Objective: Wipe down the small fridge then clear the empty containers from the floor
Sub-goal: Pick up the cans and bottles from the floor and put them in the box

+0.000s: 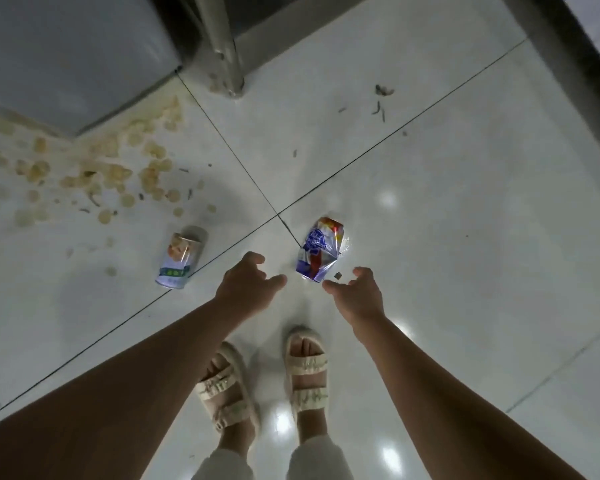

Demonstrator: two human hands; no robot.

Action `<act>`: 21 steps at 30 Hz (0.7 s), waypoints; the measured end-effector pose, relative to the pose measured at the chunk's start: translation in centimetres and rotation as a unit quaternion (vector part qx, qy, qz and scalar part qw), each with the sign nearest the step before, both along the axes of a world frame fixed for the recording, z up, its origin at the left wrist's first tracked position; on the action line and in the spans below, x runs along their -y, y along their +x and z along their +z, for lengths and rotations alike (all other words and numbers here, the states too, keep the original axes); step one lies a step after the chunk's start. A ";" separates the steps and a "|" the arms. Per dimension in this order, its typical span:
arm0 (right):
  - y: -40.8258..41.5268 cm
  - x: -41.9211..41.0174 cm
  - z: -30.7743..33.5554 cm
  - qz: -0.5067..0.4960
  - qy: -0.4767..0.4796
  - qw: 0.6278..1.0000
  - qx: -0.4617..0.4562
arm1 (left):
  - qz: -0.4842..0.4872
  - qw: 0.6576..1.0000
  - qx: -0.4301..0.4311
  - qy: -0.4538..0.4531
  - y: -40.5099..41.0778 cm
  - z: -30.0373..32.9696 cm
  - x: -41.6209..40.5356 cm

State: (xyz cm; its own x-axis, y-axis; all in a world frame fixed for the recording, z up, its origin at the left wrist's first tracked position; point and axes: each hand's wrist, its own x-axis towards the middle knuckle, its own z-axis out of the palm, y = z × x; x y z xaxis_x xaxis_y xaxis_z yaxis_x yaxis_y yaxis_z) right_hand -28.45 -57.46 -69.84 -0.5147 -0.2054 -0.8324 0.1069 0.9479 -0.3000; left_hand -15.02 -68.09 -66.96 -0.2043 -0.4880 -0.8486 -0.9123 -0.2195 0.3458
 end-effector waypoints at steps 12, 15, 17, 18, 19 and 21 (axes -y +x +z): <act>-0.4 0.2 -18.7 -0.117 0.026 0.993 -0.019 | 0.019 1.000 0.021 -0.008 1.4 -17.2 -0.1; -0.1 0.8 -20.8 -0.088 0.022 0.995 -0.052 | 0.020 1.000 0.022 -0.009 2.1 -18.8 -0.1; 0.2 1.3 -21.5 -0.080 0.018 0.994 -0.072 | 0.027 0.999 0.020 -0.008 2.8 -19.2 0.1; 0.4 1.7 -21.6 -0.087 0.017 0.993 -0.075 | 0.033 0.999 0.019 -0.008 3.2 -19.3 0.2; 0.7 2.0 -21.6 -0.092 0.019 0.993 -0.076 | 0.041 0.999 0.017 -0.006 3.6 -19.2 0.4; 1.4 2.9 -21.0 -0.070 0.028 0.993 -0.085 | 0.062 0.998 0.016 -0.004 4.6 -18.9 0.9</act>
State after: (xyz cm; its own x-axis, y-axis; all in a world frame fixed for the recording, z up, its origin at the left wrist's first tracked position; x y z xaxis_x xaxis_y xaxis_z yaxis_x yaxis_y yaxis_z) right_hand -27.02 -60.36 -90.82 -0.6691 -0.0767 -0.7392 0.1918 0.9431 -0.2715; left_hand -10.44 -68.99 -85.85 -0.1145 -0.5142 -0.8500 -0.8889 -0.3291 0.3188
